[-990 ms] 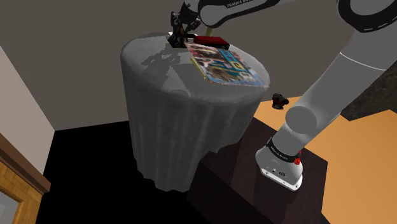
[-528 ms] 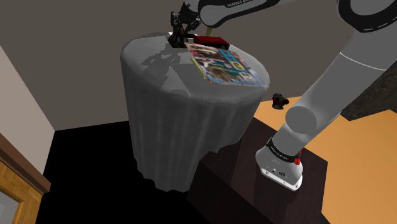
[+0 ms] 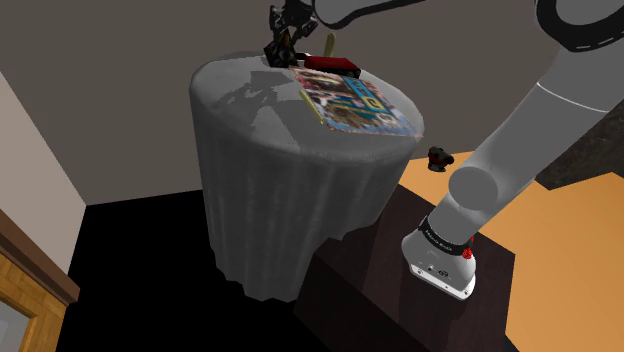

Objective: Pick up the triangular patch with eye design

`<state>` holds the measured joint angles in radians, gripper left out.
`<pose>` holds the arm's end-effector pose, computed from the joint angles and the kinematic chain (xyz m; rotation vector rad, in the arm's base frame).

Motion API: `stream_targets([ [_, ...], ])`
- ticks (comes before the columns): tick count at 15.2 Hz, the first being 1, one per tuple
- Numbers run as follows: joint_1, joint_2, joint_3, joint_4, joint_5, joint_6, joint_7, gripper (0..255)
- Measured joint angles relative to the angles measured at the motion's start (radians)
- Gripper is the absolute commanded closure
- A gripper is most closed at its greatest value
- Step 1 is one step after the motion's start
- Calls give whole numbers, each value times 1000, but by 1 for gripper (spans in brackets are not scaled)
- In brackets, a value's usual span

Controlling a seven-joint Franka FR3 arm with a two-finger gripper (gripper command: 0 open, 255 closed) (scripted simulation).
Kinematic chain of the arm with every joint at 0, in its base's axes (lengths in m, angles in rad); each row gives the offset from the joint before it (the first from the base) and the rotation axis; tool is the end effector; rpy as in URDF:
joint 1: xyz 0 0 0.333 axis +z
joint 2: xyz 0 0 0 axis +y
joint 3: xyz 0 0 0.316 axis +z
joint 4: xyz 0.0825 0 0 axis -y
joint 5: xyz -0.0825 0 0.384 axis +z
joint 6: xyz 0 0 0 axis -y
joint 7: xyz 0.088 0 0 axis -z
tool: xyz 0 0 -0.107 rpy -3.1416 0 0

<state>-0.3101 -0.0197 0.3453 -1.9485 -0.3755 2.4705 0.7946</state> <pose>0.5951 0.0232 0.5461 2.8266 -0.7617 0.9273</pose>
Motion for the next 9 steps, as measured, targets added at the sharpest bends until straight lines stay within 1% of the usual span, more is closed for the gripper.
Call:
stream_targets([
  [9,5,-12,3,101,44,-107,-49,255],
])
